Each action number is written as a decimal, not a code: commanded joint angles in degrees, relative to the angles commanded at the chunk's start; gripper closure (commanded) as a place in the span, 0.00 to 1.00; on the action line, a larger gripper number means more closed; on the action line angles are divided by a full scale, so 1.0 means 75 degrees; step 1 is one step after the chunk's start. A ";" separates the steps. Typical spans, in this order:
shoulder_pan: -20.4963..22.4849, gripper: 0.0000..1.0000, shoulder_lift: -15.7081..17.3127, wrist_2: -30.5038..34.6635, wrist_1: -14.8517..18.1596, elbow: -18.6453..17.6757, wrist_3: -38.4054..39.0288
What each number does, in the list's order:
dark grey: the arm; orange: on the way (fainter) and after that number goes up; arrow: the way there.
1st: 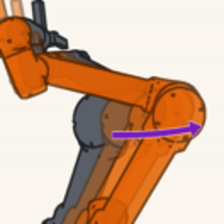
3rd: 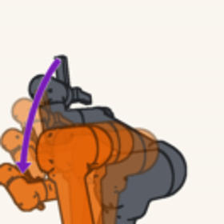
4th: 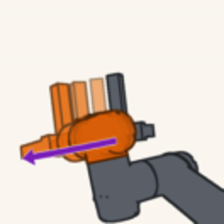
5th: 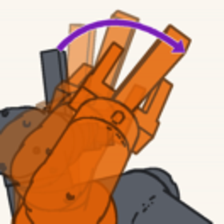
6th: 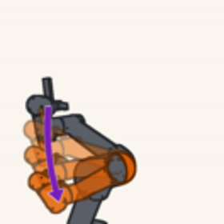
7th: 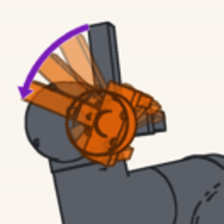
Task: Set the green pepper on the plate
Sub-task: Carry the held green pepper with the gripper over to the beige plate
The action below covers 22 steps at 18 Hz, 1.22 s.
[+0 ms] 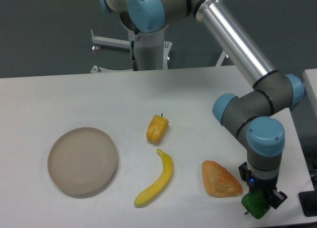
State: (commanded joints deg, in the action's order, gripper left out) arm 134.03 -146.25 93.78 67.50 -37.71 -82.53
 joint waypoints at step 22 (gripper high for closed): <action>-0.1615 0.43 0.2273 0.0000 0.1078 -0.2167 0.2270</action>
State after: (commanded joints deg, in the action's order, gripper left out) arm 121.92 -129.21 93.78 75.58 -53.96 -65.50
